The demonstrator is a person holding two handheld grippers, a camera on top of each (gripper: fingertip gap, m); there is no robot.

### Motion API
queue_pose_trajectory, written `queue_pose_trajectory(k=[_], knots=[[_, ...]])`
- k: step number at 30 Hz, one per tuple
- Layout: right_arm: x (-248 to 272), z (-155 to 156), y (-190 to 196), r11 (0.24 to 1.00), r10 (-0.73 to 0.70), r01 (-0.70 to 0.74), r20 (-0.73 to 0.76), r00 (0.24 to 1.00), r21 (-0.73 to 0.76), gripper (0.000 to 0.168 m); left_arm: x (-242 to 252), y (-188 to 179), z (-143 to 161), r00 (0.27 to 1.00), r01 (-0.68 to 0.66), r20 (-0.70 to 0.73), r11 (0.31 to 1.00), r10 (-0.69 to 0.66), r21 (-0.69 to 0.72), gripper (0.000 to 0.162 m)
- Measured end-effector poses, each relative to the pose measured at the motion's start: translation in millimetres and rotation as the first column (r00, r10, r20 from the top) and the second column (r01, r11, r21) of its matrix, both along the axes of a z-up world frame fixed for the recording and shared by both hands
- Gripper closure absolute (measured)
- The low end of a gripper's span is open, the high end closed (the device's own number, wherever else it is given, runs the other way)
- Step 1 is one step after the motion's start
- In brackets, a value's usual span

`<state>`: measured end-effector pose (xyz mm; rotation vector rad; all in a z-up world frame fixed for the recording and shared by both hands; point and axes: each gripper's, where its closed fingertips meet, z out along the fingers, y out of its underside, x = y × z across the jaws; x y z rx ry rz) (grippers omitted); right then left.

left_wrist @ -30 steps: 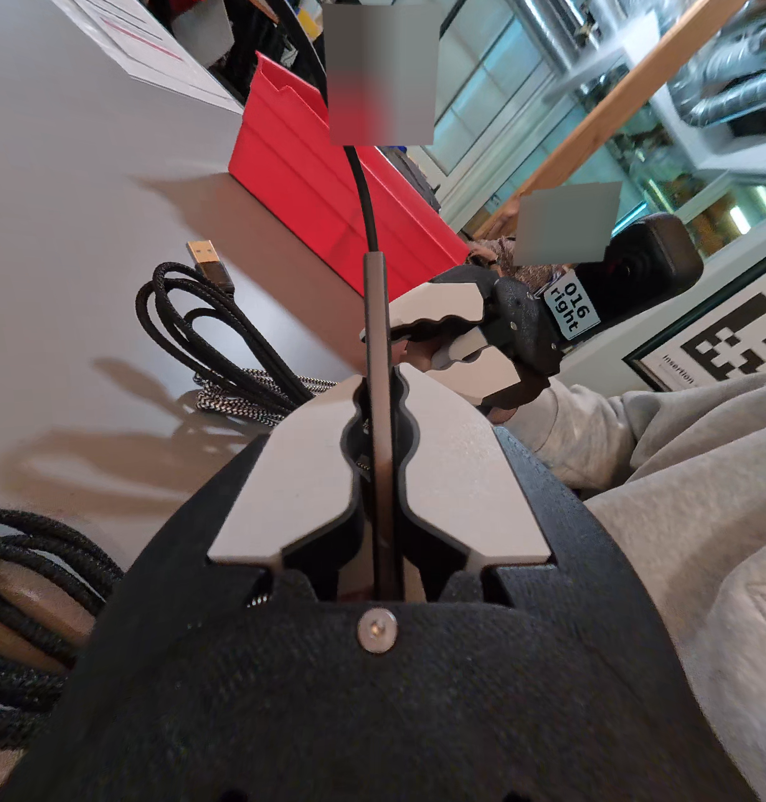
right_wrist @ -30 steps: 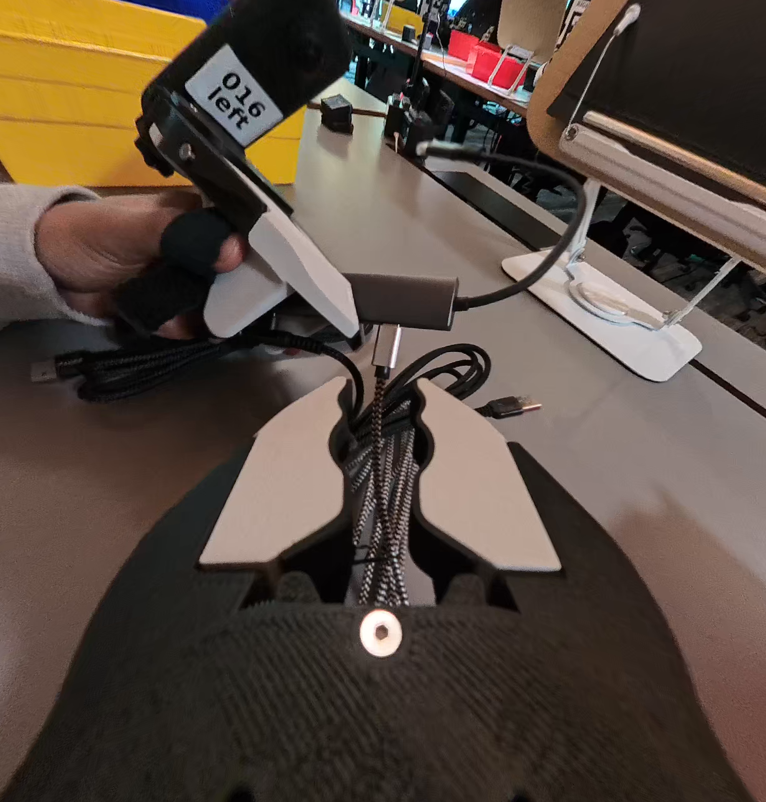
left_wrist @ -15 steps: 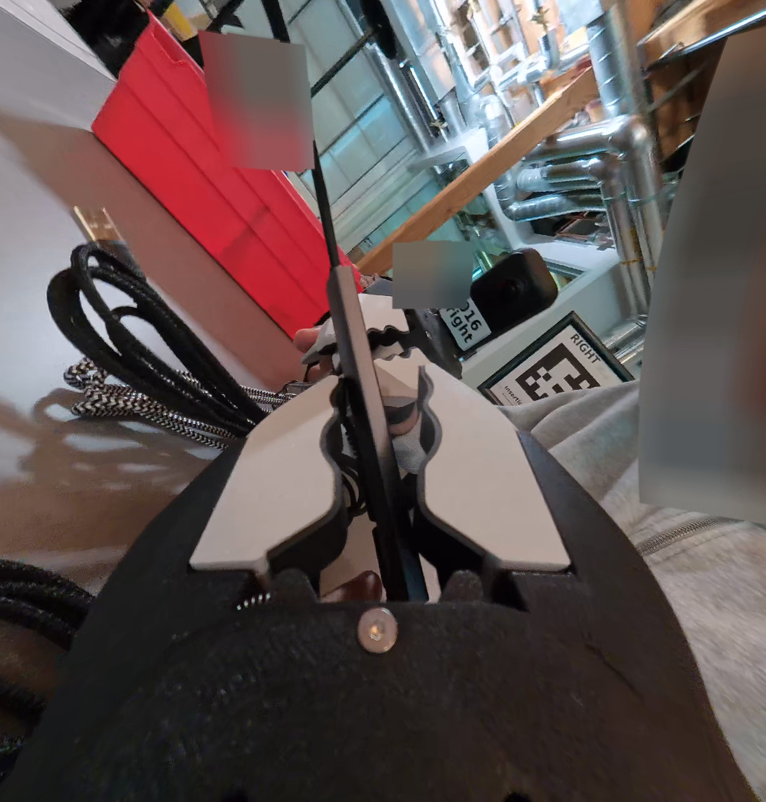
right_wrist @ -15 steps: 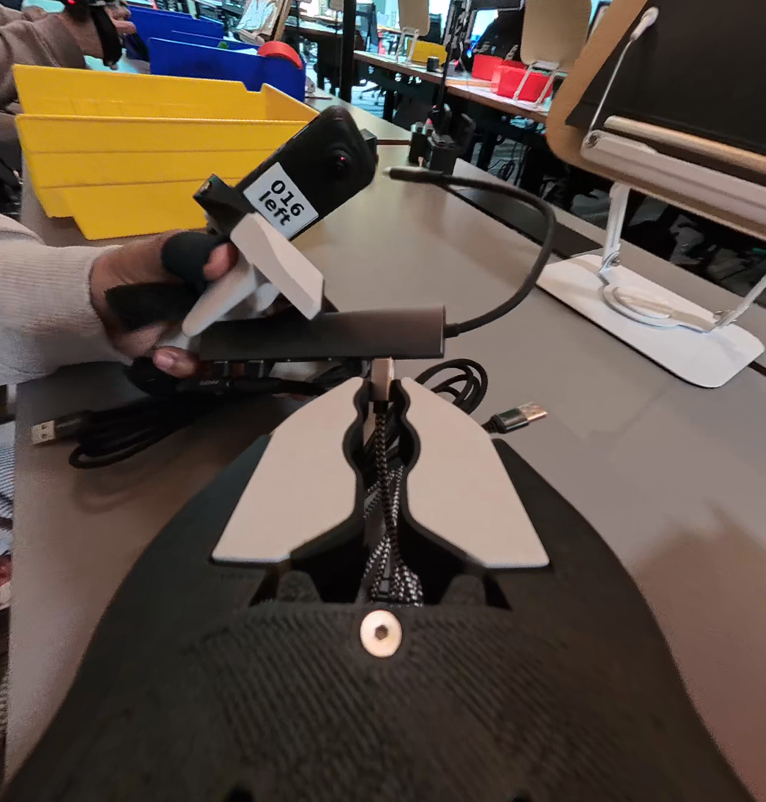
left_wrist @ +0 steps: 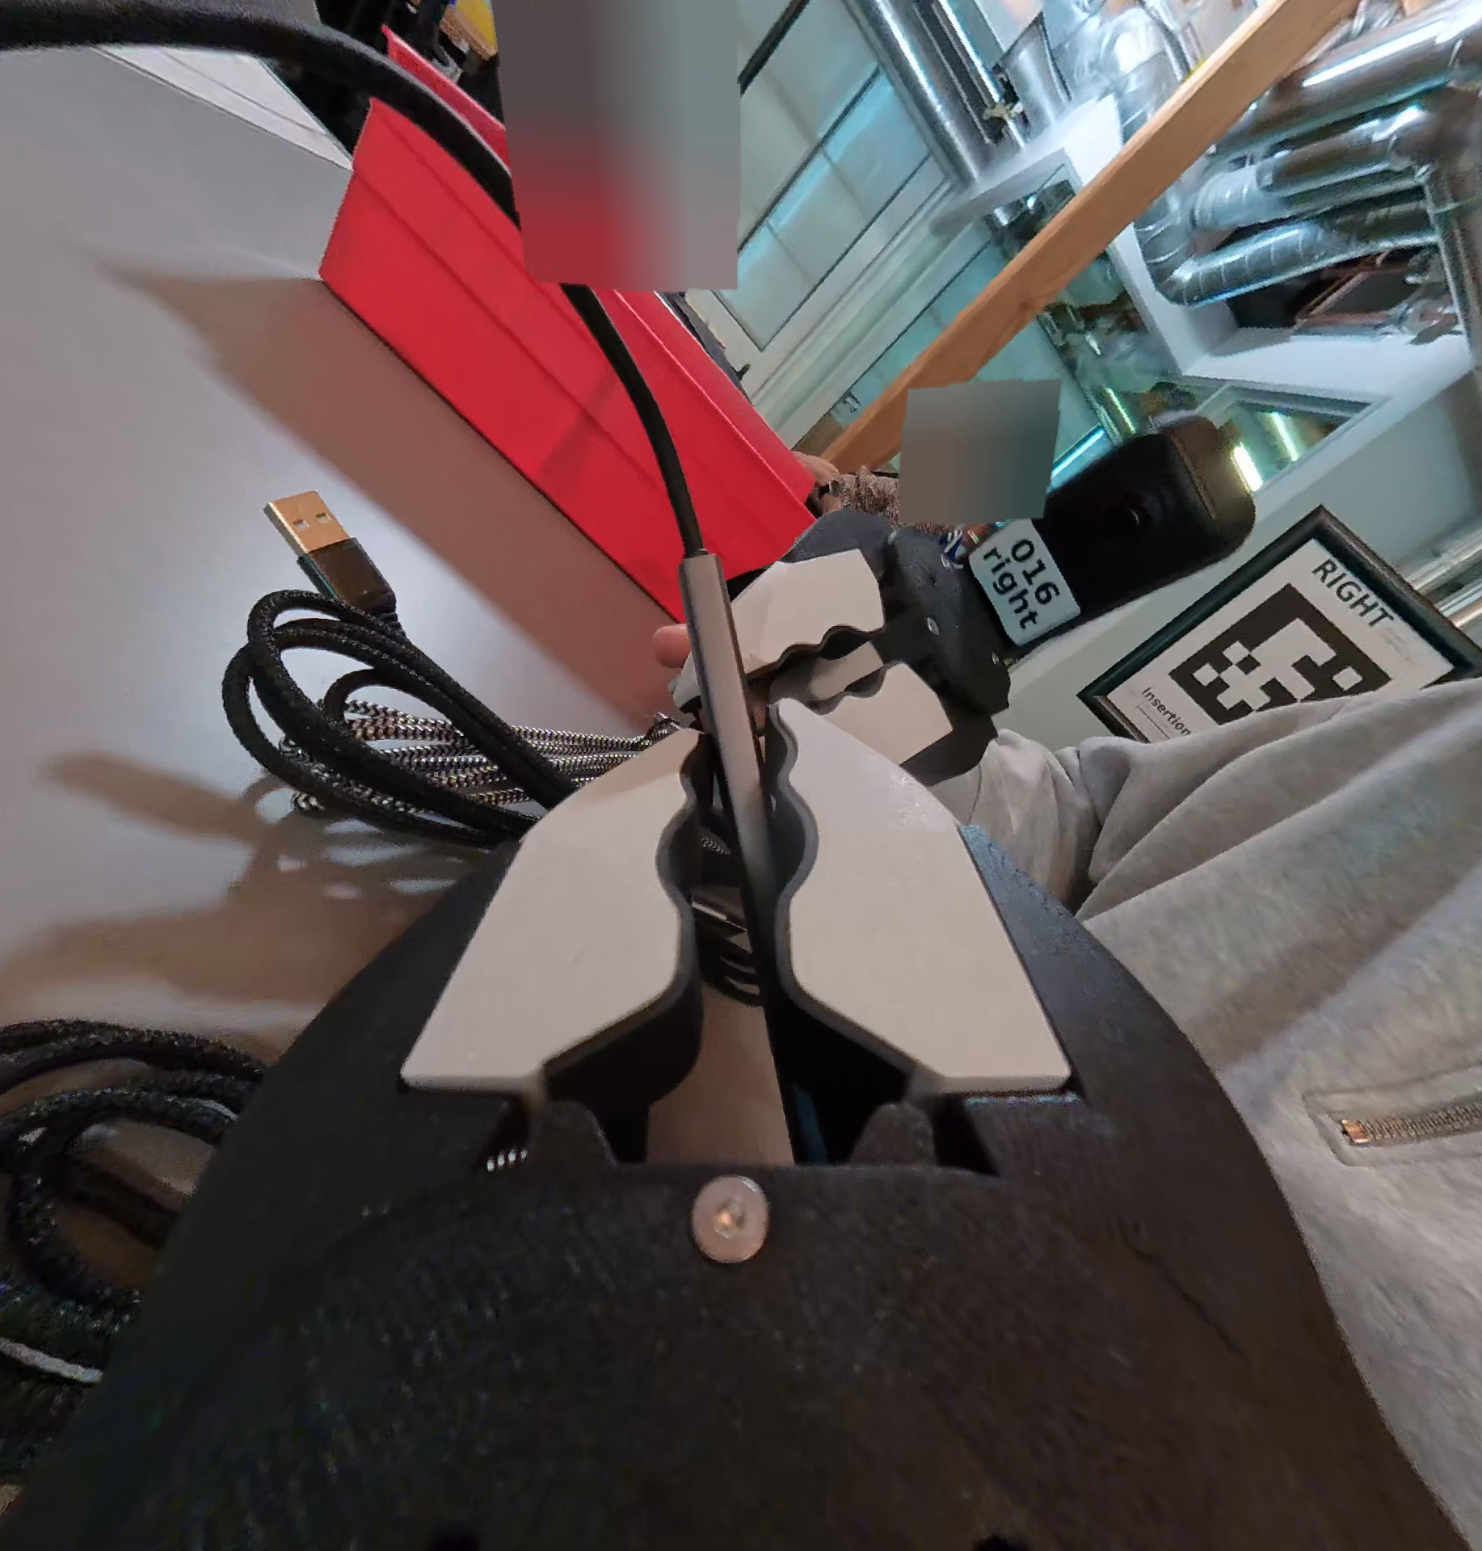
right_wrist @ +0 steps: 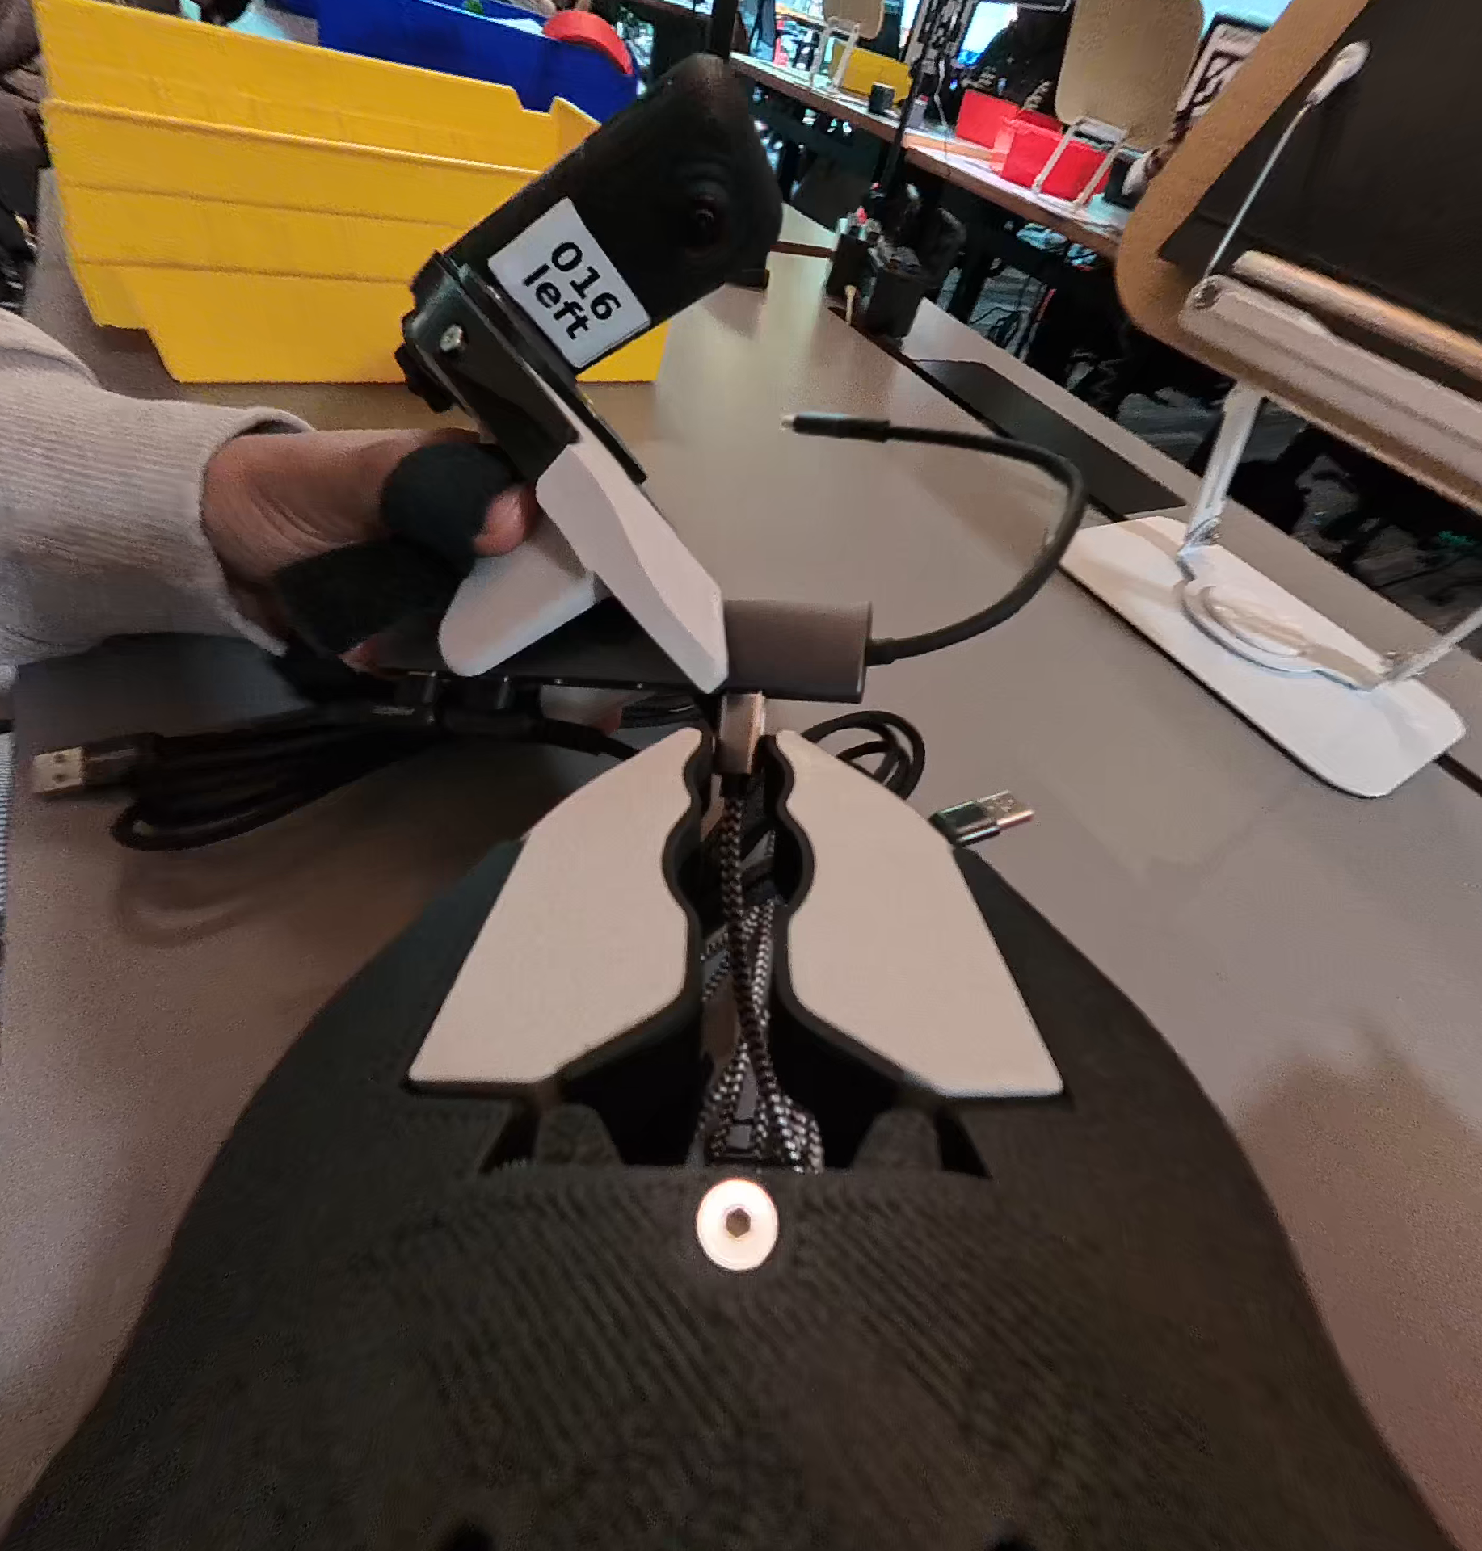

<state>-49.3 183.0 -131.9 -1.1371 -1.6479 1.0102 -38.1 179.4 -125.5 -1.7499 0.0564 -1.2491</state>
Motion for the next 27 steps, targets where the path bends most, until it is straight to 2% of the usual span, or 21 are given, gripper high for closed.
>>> queue_pose_trajectory(k=[1,7,13,18,27], knots=[[-1,0,1,1.000,-0.014,0.014,-0.011,1.000,0.027,0.157,-1,1,0,1.000,-0.006,0.012,1.000,0.006,-0.002,0.149],[-6,-6,6,0.974,-0.096,0.099,-0.022,0.995,0.202,0.157,-2,3,-1,0.998,-0.021,0.058,0.999,0.022,-0.025,0.150],[-6,-10,7,0.988,-0.113,0.111,0.017,0.993,0.109,0.154,-2,3,-2,0.998,-0.011,0.064,0.999,0.013,-0.034,0.150],[-6,-12,7,0.985,-0.119,0.115,0.027,0.993,0.130,0.156,1,3,-4,1.000,-0.023,-0.008,0.999,0.022,-0.026,0.150],[-7,-14,8,0.988,-0.123,0.119,0.044,0.991,0.101,0.157,-1,5,-4,0.998,-0.040,0.039,0.999,0.041,-0.033,0.150]])
